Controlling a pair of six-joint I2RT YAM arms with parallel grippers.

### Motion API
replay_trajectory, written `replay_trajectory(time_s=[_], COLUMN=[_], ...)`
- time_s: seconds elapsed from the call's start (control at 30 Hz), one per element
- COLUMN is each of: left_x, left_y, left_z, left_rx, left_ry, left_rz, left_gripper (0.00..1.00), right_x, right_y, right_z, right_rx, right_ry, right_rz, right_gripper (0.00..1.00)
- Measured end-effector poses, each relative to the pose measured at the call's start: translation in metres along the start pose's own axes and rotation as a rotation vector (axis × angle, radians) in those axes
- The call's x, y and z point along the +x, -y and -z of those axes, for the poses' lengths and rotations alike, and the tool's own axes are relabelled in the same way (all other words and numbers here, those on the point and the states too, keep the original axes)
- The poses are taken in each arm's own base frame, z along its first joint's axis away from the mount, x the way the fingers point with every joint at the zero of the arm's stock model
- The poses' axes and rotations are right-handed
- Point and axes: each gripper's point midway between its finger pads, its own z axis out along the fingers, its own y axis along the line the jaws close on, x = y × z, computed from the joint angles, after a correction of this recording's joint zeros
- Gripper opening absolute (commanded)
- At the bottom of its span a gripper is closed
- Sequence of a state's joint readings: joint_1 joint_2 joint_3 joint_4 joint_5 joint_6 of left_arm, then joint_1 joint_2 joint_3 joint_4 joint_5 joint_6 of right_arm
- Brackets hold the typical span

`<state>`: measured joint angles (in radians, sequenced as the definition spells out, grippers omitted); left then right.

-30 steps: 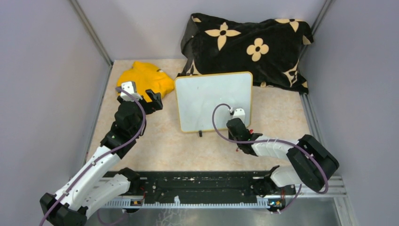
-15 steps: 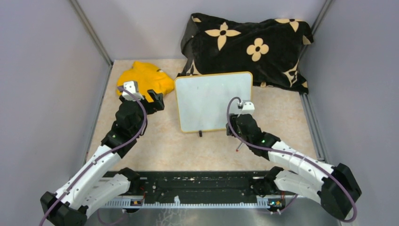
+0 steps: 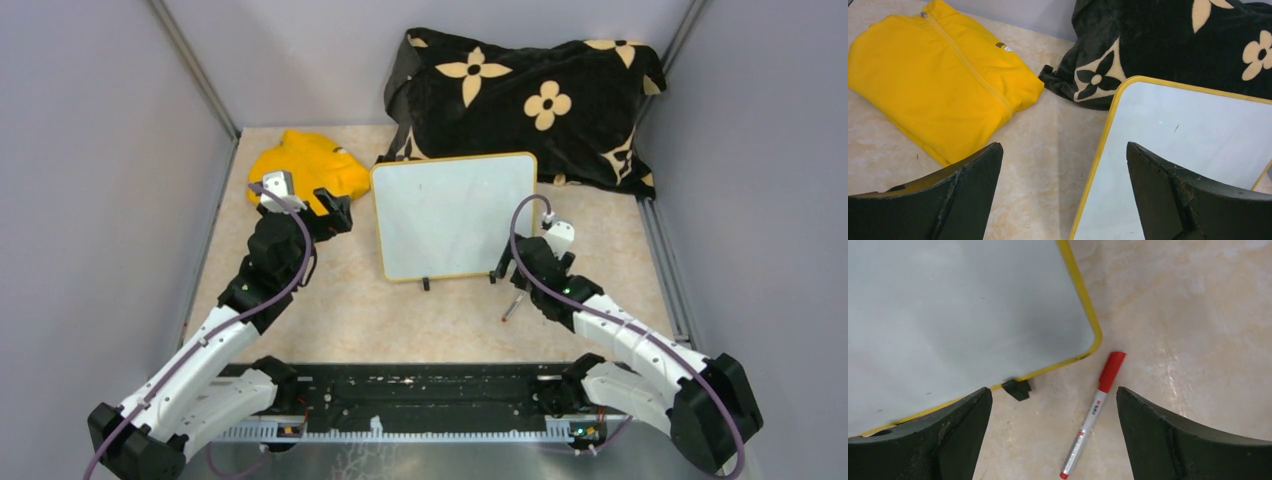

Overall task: Write a sentence on the whiteboard
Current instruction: Pick up the whiteboard marker at the center of the board.

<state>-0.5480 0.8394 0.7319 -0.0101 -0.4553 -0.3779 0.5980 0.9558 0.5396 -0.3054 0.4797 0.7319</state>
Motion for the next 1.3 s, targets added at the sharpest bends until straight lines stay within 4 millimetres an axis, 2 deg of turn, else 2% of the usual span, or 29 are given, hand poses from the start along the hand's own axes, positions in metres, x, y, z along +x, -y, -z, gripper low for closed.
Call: replay_trajectory(time_s=[0.17,0.27,0.33,0.43,0.53,0.73,1.0,1.3], left_x=[-0.002,-0.002,-0.002,-0.003,-0.005,-0.006,-0.005,-0.002], left_y=[-0.003,-0.003,-0.004,-0.006,-0.006,-0.006,-0.006,-0.004], left_z=[0.000,0.001,0.002,0.003,0.004,0.005,0.005,0.005], left_rx=[-0.024,-0.023,-0.026,-0.030,-0.029,-0.027,-0.026,-0.014], left_ry=[0.012,0.015,0.017,0.025,0.029,0.033,0.031,0.021], left_rz=[0.042,0.050,0.051,0.054,0.057,0.061,0.061,0.058], left_gripper=[0.99,0.99,0.99,0.99,0.99,0.99,0.99,0.99], right_x=[0.024,0.035,0.039,0.042,0.047,0.055,0.075,0.073], right_y=[0.025,0.034,0.036,0.036,0.036,0.036,0.055,0.050], right_z=[-0.002,-0.001,0.000,-0.001,-0.003,-0.010,-0.018,-0.024], right_rx=[0.131,0.177,0.189,0.190,0.189,0.198,0.256,0.235], right_ry=[-0.091,-0.131,-0.142,-0.149,-0.166,-0.189,-0.233,-0.220], right_rz=[-0.012,-0.030,-0.047,-0.064,-0.062,-0.055,-0.042,-0.048], right_gripper=[0.91,0.86,0.78,0.57,0.47,0.44,0.36,0.20])
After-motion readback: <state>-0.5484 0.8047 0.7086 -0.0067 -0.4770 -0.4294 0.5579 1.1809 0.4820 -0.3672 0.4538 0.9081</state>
